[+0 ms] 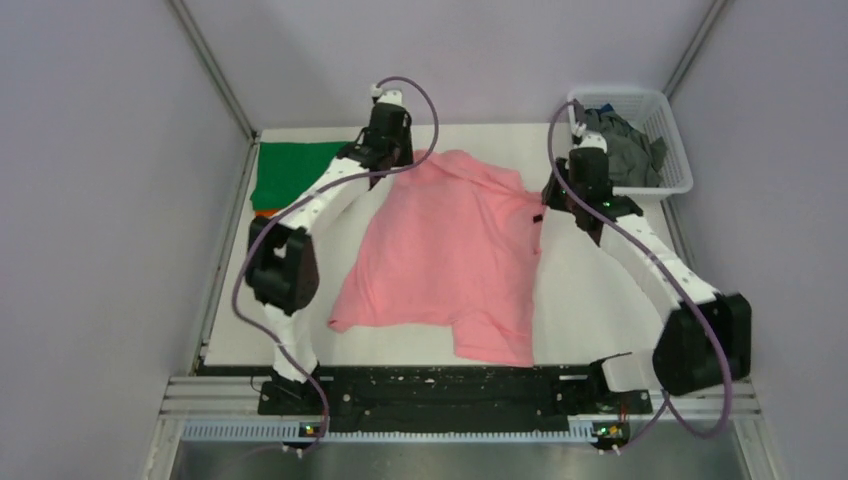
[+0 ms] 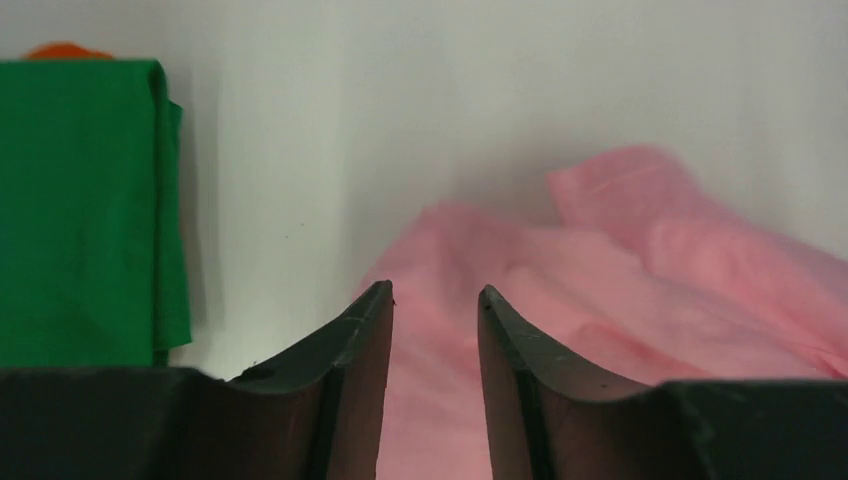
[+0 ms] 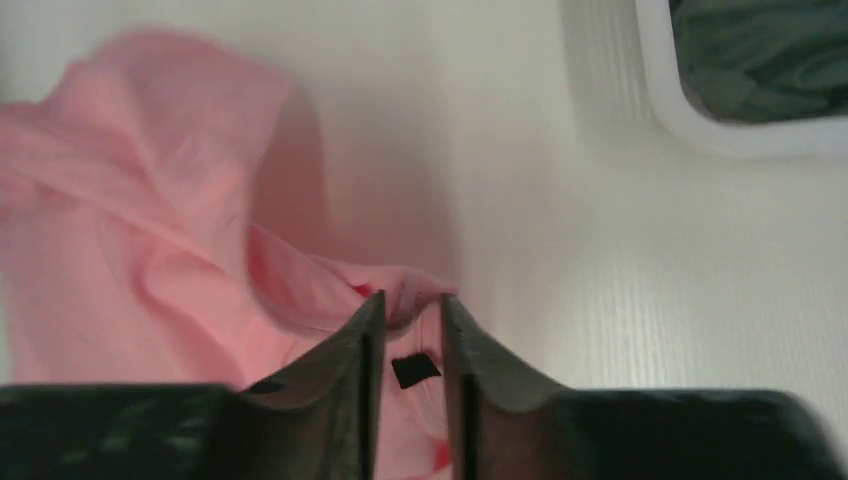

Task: Fold and stack the t-shirts
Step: Flatten out the tshirt

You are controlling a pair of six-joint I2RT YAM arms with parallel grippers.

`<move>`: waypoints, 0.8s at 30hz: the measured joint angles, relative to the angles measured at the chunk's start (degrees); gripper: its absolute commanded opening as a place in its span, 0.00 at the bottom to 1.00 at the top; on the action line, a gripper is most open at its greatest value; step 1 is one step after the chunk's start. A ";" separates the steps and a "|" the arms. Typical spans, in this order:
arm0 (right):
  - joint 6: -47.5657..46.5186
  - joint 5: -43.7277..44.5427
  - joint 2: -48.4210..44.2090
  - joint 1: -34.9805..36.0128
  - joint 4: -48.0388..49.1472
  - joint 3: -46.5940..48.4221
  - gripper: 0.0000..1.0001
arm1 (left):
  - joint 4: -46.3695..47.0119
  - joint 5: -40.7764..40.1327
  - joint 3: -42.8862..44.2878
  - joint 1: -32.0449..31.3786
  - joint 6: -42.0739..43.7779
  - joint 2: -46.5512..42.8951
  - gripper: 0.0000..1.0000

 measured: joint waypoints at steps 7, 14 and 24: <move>1.77 0.31 19.71 -6.21 0.61 -1.38 0.95 | -8.15 3.54 13.94 1.46 -1.20 25.35 0.99; 1.66 -1.95 17.00 -6.01 2.89 -1.64 0.99 | -8.74 3.91 7.43 0.98 -2.54 16.24 0.99; 3.65 -13.44 -4.74 9.60 7.26 -18.69 0.99 | -7.89 0.09 -33.99 0.46 -16.11 -29.22 0.99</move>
